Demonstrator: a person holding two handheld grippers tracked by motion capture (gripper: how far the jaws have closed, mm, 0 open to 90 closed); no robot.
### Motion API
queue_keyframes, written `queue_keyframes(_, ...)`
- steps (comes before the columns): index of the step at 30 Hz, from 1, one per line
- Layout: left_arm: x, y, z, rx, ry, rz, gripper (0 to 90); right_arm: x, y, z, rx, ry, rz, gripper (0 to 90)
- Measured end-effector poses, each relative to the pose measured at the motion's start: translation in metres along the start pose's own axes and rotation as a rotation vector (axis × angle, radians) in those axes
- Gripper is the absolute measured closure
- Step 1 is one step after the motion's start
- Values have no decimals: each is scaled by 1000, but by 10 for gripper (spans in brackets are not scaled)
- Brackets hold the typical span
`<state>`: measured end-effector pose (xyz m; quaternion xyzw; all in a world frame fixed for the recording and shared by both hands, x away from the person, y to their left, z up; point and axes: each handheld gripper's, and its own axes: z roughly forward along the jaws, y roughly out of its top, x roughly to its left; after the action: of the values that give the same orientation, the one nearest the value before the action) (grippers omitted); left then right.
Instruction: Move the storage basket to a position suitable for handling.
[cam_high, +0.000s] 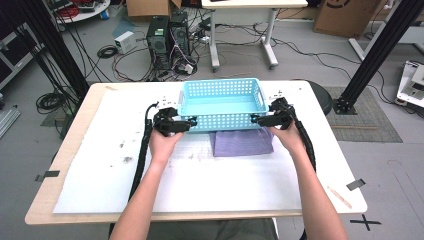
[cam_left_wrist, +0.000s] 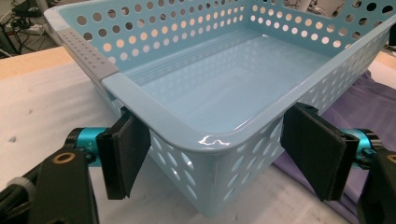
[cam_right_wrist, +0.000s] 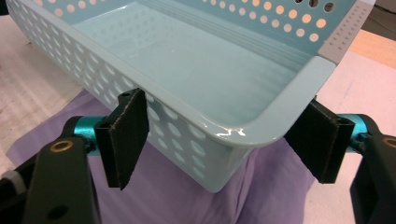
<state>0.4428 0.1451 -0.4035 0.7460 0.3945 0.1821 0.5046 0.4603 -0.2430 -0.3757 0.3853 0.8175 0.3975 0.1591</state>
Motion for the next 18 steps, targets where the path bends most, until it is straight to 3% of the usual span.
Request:
queue_keyframes(5,-1,-1,7,-11,-3,4,246,-3,-1,0,6,-19,18,247)
queue_keyframes(9,-2,1,9,-26,3,-1,247,-1,-1,0,-5,-68,19,256)
queue_keyframes(12,-1,0,9,-27,0,16,249,0,-3,1,7,-79,4,259)
queue_keyframes(16,-1,0,8,-22,2,19,248,3,-2,0,9,-76,19,251)
queue_keyframes(18,-2,0,8,1,10,46,245,6,-2,1,21,-85,23,241)
